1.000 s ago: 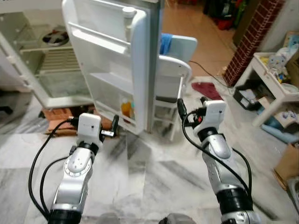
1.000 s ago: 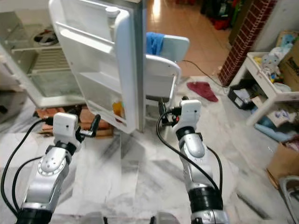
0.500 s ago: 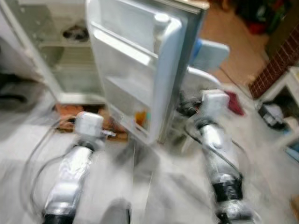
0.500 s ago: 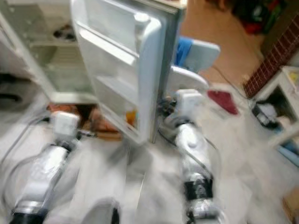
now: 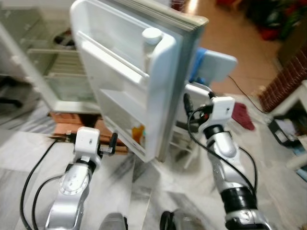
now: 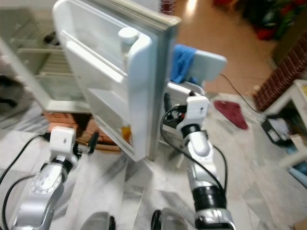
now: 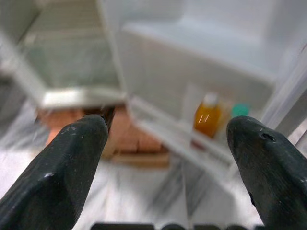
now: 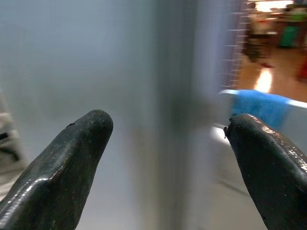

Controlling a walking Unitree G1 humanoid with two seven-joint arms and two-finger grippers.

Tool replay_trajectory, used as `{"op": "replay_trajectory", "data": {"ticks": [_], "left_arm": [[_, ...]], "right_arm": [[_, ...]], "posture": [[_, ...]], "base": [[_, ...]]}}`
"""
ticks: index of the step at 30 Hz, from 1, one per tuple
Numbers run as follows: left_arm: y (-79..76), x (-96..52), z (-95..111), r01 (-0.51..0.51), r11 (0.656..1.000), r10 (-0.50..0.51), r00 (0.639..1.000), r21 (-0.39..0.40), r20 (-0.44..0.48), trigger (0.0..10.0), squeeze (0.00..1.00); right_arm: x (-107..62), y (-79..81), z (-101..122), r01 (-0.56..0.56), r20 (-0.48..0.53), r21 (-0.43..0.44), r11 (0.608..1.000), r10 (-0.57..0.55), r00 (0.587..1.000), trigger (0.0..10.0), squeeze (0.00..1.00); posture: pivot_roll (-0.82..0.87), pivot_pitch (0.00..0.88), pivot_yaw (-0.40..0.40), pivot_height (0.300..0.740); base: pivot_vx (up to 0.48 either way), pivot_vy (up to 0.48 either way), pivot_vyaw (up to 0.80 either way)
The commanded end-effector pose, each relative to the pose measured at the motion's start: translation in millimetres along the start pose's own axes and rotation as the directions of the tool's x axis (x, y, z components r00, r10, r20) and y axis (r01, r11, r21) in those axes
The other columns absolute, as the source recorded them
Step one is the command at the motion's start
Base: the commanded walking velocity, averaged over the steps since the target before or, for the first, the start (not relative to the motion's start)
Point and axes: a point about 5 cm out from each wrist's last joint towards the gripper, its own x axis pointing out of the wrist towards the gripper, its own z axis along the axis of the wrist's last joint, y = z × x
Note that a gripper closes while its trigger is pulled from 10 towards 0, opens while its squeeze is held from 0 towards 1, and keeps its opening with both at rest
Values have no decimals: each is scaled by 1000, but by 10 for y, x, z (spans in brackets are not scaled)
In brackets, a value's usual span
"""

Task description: Restocking fridge

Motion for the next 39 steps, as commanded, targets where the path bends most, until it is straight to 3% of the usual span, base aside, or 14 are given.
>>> {"op": "replay_trajectory", "data": {"ticks": [1,7,13,14,15,17,18,21,23,27,34,36,37,39], "left_arm": [[-65,-81,-12,63,998,-62,998,18,-30,10000,0],[-60,-254,-168,96,995,-94,990,10,-108,10000,0],[-61,-262,-161,110,994,-108,986,14,-124,10000,0],[-62,-262,-166,112,994,-110,986,13,-126,10000,0],[-63,-263,-176,115,993,-113,985,10,-129,10000,0],[-65,-263,-185,118,993,-116,985,7,-130,10000,0],[-70,-262,-203,122,993,-120,983,3,-135,10000,0],[-70,-260,-238,122,993,-121,982,-4,-146,10000,0],[-58,-250,-283,120,993,-120,980,-8,-158,10000,0],[-35,-244,-306,118,993,-117,980,-5,-163,10000,0],[8,-235,-300,126,992,-123,978,8,-171,10000,0],[5,-234,-292,137,990,-133,976,15,-170,10000,0],[3,-231,-289,144,989,-138,976,19,-171,10000,0],[-10,-230,-279,146,989,-141,976,20,-169,10000,0]], "right_arm": [[43,-107,43,26,15,-12,1000,-26,1000,10000,0],[158,-170,126,43,35,-14,999,-42,999,10000,0],[289,46,248,-100,64,173,980,90,994,10000,0],[282,166,298,-191,85,248,950,175,981,10000,0],[230,386,405,-362,142,377,852,333,932,10000,0],[160,513,485,-471,188,435,767,435,881,10000,0],[48,632,569,-584,234,458,670,543,806,10000,0],[-74,716,622,-665,262,452,595,624,736,10000,0],[-281,767,584,-743,247,471,476,737,629,10000,0],[-349,709,413,-736,157,466,492,772,616,10000,0],[-710,474,-9,-770,-148,464,438,896,419,10000,0],[-739,368,-158,-770,-274,414,486,873,404,10000,0],[-694,250,-278,-745,-381,360,562,817,433,10000,0],[-638,138,-345,-734,-457,291,614,763,457,10000,0]], "posture": [[50,101,-23,740],[68,102,-29,740],[75,101,-29,740],[75,101,-29,740],[73,101,-27,740],[73,101,-27,740],[75,99,-26,740],[78,96,-28,740],[82,95,-28,740],[85,94,-27,740],[88,91,-19,740],[87,90,-18,740],[88,89,-17,740],[88,89,-16,740]], "base": [[0,0,800],[0,0,789],[0,0,468],[0,0,0],[0,0,0],[0,0,0],[0,0,0],[0,0,0],[0,0,0],[0,0,0],[0,0,0],[0,0,0],[0,0,0],[0,0,0]]}}
